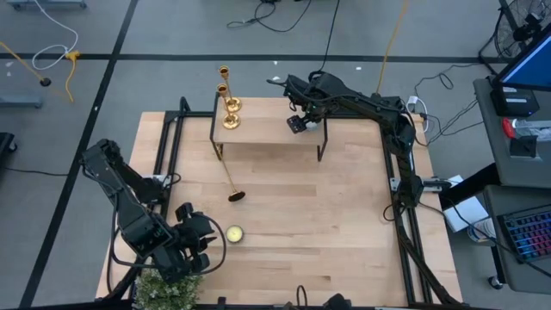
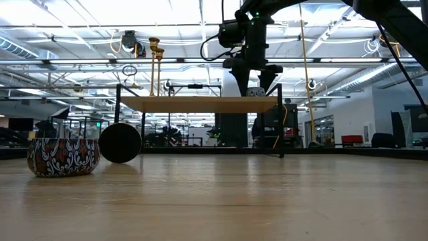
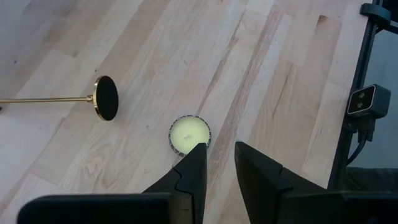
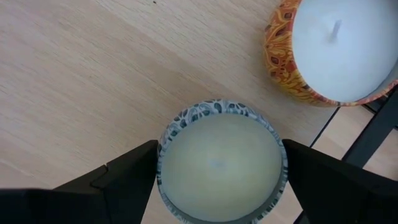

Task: Pick & Place candle stick holders
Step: Put the green white scented candle on the shelf

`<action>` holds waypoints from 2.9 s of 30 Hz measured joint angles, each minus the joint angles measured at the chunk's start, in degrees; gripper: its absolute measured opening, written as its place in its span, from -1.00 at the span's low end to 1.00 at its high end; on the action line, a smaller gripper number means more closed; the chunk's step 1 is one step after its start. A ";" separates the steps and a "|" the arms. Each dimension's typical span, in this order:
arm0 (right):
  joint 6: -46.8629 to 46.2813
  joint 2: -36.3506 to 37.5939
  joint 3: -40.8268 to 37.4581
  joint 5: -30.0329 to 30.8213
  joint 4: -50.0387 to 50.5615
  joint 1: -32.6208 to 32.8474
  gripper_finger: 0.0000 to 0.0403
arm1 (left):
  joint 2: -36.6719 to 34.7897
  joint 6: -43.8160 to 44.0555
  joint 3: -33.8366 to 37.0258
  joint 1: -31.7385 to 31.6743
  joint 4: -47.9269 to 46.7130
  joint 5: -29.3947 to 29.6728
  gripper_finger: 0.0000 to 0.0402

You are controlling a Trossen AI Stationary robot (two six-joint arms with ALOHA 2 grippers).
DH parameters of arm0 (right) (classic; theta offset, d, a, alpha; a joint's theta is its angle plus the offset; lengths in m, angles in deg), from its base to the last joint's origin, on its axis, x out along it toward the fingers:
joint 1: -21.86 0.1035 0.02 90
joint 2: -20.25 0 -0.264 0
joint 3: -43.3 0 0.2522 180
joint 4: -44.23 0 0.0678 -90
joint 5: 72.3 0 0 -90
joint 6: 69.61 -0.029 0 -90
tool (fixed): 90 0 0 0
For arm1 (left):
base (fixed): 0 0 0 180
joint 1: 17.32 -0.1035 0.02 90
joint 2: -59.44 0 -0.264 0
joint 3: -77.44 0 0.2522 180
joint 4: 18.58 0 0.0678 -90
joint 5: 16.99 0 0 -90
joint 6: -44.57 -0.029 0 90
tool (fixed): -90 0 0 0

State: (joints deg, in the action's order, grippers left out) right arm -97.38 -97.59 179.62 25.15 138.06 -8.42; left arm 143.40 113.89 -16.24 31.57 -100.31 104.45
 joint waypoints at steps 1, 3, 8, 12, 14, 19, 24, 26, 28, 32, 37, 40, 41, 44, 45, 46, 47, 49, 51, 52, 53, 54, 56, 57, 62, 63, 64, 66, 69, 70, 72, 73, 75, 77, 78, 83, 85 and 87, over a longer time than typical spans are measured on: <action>0.00 0.02 0.00 0.00 0.01 0.00 0.66 | 0.00 0.00 0.00 0.00 0.00 0.00 -0.56; 0.00 0.04 0.00 0.00 0.02 0.00 0.66 | 0.00 0.04 0.00 0.00 0.00 0.00 -0.56; 0.04 0.43 0.00 0.00 0.35 0.00 0.66 | 0.00 0.20 -0.01 0.00 0.00 0.04 -0.56; 0.22 1.59 0.21 -0.04 0.63 0.00 0.66 | 0.00 0.22 0.00 0.00 0.01 0.11 -0.56; 0.22 2.43 0.66 -0.07 -0.03 0.00 0.66 | 0.00 0.20 0.00 0.00 0.03 0.14 -0.56; 0.20 4.83 1.03 -0.13 -0.07 -0.83 0.66 | 0.00 0.20 0.00 -0.02 0.02 0.20 -0.56; 0.12 7.51 1.03 -1.69 0.24 -1.51 0.66 | 0.00 0.20 0.00 -0.04 0.02 0.20 -0.56; 0.13 8.75 1.03 -2.48 0.19 -1.51 0.66 | 0.00 0.19 0.00 -0.04 0.03 0.20 -0.56; 0.42 9.85 1.03 -3.41 -0.43 -1.23 0.66 | 0.00 0.03 0.00 -0.04 0.02 0.20 -0.56; 1.47 11.62 1.03 -6.66 -3.47 0.25 0.64 | 0.00 -0.29 0.00 -0.04 0.00 0.20 -0.56; 2.68 11.68 1.05 -13.24 -6.63 4.07 0.49 | 0.00 -1.09 0.00 -0.04 -0.02 0.09 -0.56; 2.52 10.73 0.95 -13.17 -5.90 6.72 0.30 | 0.00 -1.11 0.00 -0.04 -0.29 -0.41 -0.56; 2.16 10.19 0.93 -12.28 -5.43 7.40 0.22 | 0.00 -1.09 0.00 -0.04 -0.60 -0.67 -0.56; 2.07 8.26 0.68 -8.90 -3.10 8.74 -0.07 | 0.00 -0.70 0.00 -0.04 -1.80 -1.65 -0.56; 2.01 7.65 0.70 -7.90 -3.42 9.09 -0.19 | 0.00 -0.62 0.00 -0.04 -2.18 -1.84 -0.56; 1.86 7.15 0.72 -7.43 -3.69 9.28 -0.31 | 0.00 -0.61 0.00 -0.04 -2.45 -1.95 -0.56; 1.92 6.53 0.72 -7.41 -3.76 9.42 -0.44 | 0.00 -0.61 0.00 -0.04 -2.64 -2.06 -0.56; 2.03 5.18 0.72 -7.45 -4.91 9.87 -0.73 | 0.00 -0.61 0.00 -0.04 -2.67 -2.15 -0.56; 1.79 4.09 0.72 -7.42 -6.58 10.22 -0.93 | 0.00 -0.59 0.00 -0.04 -2.67 -2.29 -0.56; 0.95 3.98 0.70 -7.04 -7.10 10.27 -0.94 | 0.00 -0.58 0.00 -0.04 -2.65 -2.27 -0.56; -0.02 4.02 0.70 -6.23 -7.50 10.27 -0.94 | 0.00 -0.55 0.00 -0.04 -2.64 -2.29 -0.56; -0.53 4.20 0.70 -5.55 -7.95 10.24 -0.95 | 0.00 -0.38 0.00 -0.04 -2.64 -2.29 -0.56; -1.43 4.50 0.81 -3.68 -9.04 9.68 -0.99 | 0.00 -0.09 0.00 -0.04 -2.60 -2.29 -0.56; -1.74 4.50 0.83 -2.70 -9.50 9.44 -0.99 | 0.00 0.12 0.00 -0.04 -2.60 -2.30 -0.56; -3.41 4.23 0.79 -1.56 -8.24 7.26 -1.00 | 0.00 0.21 0.00 -0.04 -2.59 -2.56 -0.56; -3.69 4.31 0.79 -1.57 -7.35 6.87 -1.00 | 0.00 0.16 0.00 -0.04 -2.58 -2.56 -0.56; -3.69 4.33 0.79 -1.57 -6.69 6.57 -1.00 | 0.00 0.08 0.00 -0.04 -2.60 -2.58 -0.56; -3.91 4.33 0.79 -1.51 -6.74 6.18 -1.00 | 0.00 0.00 0.00 -0.04 -2.60 -2.58 -0.56; -4.89 4.33 0.79 -1.89 -6.76 5.85 -1.00 | 0.00 -0.39 0.00 -0.04 -2.60 -2.56 -0.56; -5.14 4.33 0.79 -2.82 -6.65 5.55 -1.00 | 0.00 -0.43 0.00 -0.04 -2.62 -2.54 -0.56; -5.42 4.33 0.79 -3.76 -6.47 5.03 -1.00 | 0.00 -0.44 0.00 -0.04 -2.73 -2.54 -0.56; -5.51 4.33 0.79 -4.34 -6.49 4.79 -1.00 | 0.00 -0.44 0.00 -0.04 -2.87 -2.54 -0.56; -5.68 4.33 0.79 -4.08 -6.54 4.63 -1.00 | 0.00 -0.45 0.00 -0.04 -3.02 -2.51 -0.56; -6.02 4.33 0.79 -2.93 -6.56 4.73 -1.00 | 0.00 -0.44 0.00 -0.04 -2.99 -2.51 -0.56; -6.17 4.30 0.79 -2.94 -6.54 4.76 -1.00 | 0.00 -0.44 0.00 -0.04 -2.99 -2.51 -0.56; -6.55 4.28 0.79 -2.80 -6.72 4.40 -1.00 | 0.00 -0.41 0.00 -0.04 -2.99 -2.49 -0.56; -6.62 4.28 0.79 -2.76 -6.92 4.31 -1.00 | 0.00 -0.39 0.00 -0.04 -2.99 -2.47 -0.56; -6.62 3.73 0.79 -2.79 -7.36 4.36 -1.00 | 0.00 -0.41 0.00 -0.04 -2.99 -2.47 -0.56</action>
State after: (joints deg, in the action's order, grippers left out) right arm -104.00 -93.86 180.41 22.36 130.70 -4.06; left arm 143.40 113.48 -16.24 31.52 -103.30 101.98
